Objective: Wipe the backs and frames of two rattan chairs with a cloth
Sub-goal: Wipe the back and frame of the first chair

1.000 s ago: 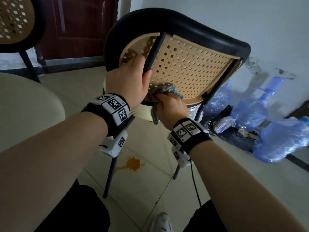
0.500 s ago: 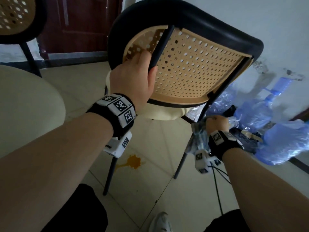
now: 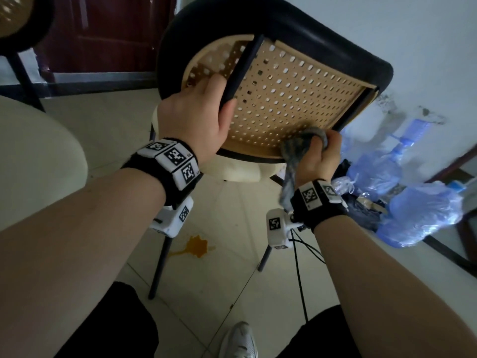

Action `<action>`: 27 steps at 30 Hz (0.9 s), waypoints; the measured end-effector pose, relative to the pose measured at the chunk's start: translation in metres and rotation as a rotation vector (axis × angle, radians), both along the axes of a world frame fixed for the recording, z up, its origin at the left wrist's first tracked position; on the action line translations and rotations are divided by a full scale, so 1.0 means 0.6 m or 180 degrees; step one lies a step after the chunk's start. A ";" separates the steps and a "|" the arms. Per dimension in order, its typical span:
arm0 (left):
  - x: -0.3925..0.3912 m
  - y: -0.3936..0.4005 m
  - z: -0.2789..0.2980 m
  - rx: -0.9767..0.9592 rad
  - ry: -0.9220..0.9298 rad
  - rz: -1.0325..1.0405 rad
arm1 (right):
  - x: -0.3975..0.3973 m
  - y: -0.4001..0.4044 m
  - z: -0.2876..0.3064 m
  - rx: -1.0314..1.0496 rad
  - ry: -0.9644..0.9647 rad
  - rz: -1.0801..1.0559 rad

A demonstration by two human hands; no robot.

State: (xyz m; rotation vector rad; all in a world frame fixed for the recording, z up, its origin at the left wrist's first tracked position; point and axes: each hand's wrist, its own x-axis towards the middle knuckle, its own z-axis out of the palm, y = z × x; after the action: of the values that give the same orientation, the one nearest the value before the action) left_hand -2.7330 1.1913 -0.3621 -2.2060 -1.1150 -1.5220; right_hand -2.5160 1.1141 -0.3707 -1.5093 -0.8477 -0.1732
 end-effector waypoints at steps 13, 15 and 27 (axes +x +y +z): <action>0.008 0.002 -0.005 0.0030 -0.0150 -0.0035 | -0.008 0.008 -0.055 -0.1440 -0.0734 -0.0412; 0.013 0.000 -0.005 -0.0013 -0.0157 -0.0032 | -0.027 0.004 -0.051 -0.1335 -0.0934 -0.0310; 0.011 0.006 -0.005 -0.0062 -0.0094 0.0066 | -0.164 0.002 -0.041 -0.1827 -0.2303 0.0560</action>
State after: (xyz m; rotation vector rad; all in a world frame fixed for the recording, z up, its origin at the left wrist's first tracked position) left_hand -2.7264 1.1946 -0.3653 -2.1845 -1.1626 -1.5467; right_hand -2.6142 1.1156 -0.3952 -1.9186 -1.7102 -0.3811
